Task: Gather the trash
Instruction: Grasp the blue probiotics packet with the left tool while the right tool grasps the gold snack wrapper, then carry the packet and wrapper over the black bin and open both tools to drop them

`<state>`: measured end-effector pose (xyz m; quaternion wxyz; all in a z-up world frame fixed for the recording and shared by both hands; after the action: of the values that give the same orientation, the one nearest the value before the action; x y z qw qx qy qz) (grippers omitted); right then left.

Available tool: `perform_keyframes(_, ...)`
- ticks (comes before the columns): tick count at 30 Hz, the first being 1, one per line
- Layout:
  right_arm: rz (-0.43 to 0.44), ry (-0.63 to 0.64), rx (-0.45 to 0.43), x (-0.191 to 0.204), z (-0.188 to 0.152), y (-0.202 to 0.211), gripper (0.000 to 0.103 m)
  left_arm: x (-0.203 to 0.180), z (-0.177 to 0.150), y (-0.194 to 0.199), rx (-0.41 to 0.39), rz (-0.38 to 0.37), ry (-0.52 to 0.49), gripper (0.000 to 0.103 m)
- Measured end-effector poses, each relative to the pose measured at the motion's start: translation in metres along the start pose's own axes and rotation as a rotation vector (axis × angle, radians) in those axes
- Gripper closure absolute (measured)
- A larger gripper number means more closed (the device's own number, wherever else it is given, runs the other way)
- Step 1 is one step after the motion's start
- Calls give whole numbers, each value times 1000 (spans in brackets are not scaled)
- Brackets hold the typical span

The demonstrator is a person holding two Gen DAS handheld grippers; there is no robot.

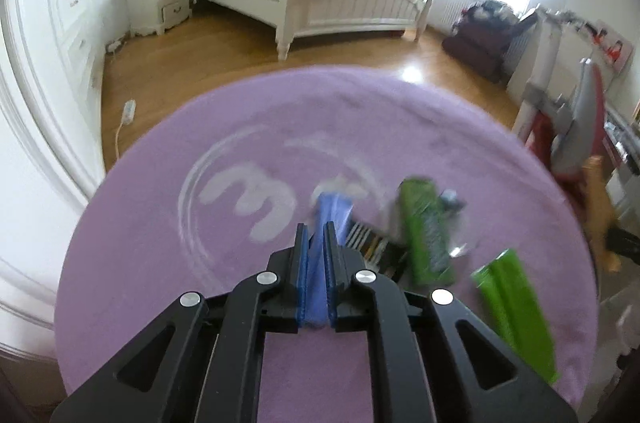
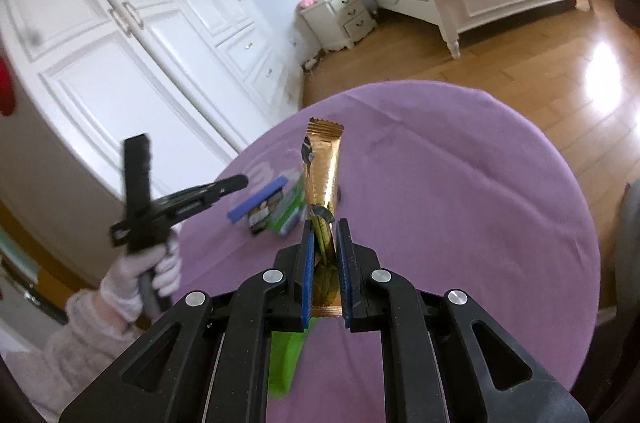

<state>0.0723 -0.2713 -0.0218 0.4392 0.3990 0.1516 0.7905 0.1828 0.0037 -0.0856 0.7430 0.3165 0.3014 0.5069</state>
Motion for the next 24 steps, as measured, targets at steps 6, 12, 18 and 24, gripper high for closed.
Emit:
perform_keyframes(6,-19,-47,19,-2,-44,21,91,-1,-4,-8,-3,22,-44,40)
perform_keyframes(12,-17,-65,33,2,-62,17,91,-11,-9,-12,-13,8,-70,41)
perform_keyframes(18,-12,-72,41,18,-67,12,91,-28,-1,-8,-76,54,-153,41)
perform_keyframes(24,-3,-82,56,19,-71,11,91,-51,-2,-24,-10,78,-274,74)
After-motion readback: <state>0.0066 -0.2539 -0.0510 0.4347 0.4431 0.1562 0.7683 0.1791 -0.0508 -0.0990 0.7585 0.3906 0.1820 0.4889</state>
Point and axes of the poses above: each gripper's, at about its wrist camera, not at the fingertips, and y roughly against the way its jaws point, x to its left, z to its top, the point moved 5 cm from there along -y, roughly the way its jaws point
